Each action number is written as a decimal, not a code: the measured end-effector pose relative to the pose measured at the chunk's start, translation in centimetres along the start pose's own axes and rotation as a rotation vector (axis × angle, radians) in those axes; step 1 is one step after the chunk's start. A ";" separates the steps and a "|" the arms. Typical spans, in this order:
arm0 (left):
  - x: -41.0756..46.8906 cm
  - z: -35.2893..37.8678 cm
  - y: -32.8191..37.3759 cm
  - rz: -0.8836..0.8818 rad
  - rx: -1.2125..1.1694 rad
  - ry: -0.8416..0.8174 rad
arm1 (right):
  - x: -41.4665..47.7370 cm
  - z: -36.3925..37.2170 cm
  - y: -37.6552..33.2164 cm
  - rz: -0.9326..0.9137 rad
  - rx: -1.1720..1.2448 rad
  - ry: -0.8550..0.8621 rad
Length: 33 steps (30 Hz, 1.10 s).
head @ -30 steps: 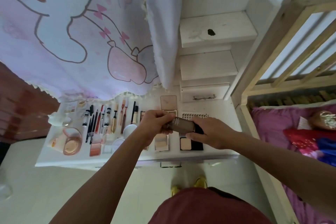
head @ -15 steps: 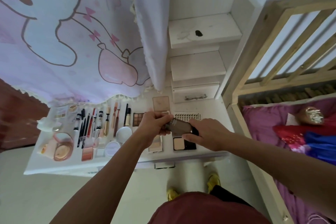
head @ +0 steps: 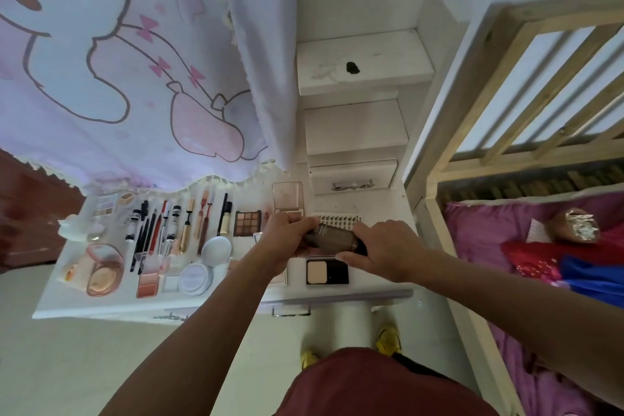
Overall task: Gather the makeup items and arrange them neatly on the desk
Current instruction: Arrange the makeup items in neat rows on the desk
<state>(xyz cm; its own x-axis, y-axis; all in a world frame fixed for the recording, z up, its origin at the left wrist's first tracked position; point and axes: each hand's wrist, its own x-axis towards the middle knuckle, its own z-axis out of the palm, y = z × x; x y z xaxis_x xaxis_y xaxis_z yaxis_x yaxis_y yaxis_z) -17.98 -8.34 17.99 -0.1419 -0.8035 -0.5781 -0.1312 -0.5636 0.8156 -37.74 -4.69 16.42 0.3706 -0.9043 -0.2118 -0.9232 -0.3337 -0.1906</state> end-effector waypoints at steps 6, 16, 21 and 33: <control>0.5 0.4 -1.1 0.024 -0.017 -0.035 | 0.6 0.0 1.9 0.073 0.460 -0.227; 2.2 1.4 -3.5 -0.111 -0.031 0.004 | -0.9 0.7 4.2 0.019 0.073 -0.090; 2.7 1.3 -4.5 -0.186 -0.126 -0.080 | -0.6 1.5 5.5 0.027 0.213 -0.153; 3.3 2.6 -4.9 -0.316 -0.343 -0.283 | -0.2 1.1 10.2 0.015 0.238 -0.256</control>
<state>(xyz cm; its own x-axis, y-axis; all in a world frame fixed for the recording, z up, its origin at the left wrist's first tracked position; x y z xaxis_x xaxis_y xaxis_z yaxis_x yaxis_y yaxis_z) -20.38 -7.74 12.06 -0.4124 -0.5282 -0.7423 0.1103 -0.8377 0.5348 -47.17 -7.59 13.44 0.3985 -0.8024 -0.4443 -0.8905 -0.2224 -0.3970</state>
